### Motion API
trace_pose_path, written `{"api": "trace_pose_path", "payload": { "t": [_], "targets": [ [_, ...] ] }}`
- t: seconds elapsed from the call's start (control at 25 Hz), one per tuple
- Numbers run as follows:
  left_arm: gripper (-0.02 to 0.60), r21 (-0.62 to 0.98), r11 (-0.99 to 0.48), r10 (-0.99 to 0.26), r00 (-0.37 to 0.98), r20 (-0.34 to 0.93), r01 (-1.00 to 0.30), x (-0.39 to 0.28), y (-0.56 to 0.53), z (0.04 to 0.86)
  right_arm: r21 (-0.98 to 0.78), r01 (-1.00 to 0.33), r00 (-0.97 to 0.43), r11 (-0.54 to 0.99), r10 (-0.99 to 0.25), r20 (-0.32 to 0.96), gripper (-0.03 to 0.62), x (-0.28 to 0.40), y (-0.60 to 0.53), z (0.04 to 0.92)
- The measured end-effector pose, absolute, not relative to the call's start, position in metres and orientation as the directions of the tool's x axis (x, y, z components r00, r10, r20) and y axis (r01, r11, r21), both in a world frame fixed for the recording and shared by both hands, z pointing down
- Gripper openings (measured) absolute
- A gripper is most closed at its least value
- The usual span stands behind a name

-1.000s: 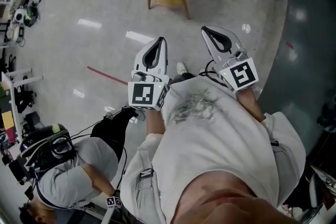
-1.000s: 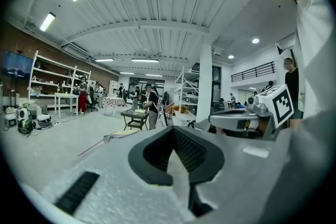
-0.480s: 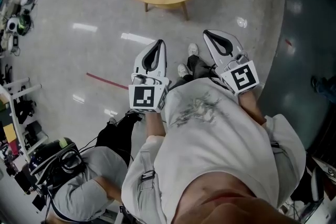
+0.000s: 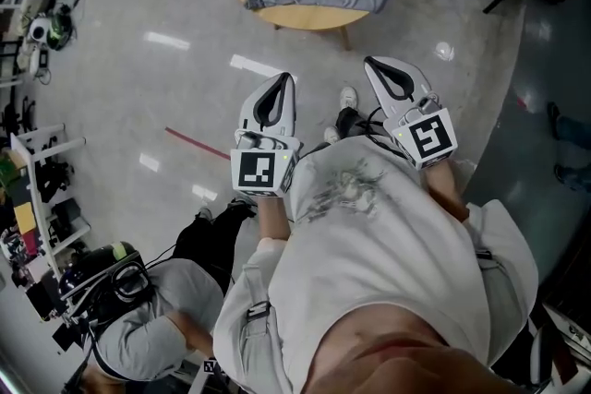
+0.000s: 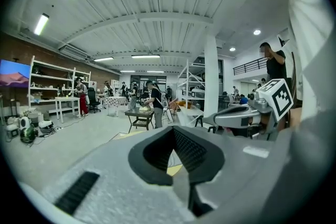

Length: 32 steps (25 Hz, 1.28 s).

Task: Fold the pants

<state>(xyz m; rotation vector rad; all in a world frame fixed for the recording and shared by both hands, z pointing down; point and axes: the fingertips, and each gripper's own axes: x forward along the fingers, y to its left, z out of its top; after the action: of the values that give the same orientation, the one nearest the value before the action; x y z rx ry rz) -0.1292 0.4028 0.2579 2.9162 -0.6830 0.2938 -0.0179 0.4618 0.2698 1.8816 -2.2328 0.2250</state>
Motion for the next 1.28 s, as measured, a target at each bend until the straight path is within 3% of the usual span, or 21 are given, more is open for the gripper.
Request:
{"api": "trace_pose_path", "payload": {
  "t": [0.24, 0.8, 1.28],
  "targets": [
    [0.006, 0.054, -0.880, -0.448, 0.863, 0.235, -0.471, -0.097, 0.377, 0.255, 0.044, -0.976, -0.198, 0.213, -0.954, 0.225, 0.009, 0.011, 0.431, 0.260],
    [0.006, 0.048, -0.860, -0.476, 0.833, 0.280, -0.508, -0.060, 0.330, 0.274, 0.065, -0.968, -0.215, 0.243, -0.934, 0.284, 0.009, 0.060, 0.388, 0.279],
    [0.006, 0.053, -0.891, -0.413, 0.853, 0.318, -0.451, -0.053, 0.258, 0.307, 0.056, -0.981, -0.151, 0.183, -0.919, 0.364, 0.009, 0.070, 0.323, 0.311]
  ]
}}
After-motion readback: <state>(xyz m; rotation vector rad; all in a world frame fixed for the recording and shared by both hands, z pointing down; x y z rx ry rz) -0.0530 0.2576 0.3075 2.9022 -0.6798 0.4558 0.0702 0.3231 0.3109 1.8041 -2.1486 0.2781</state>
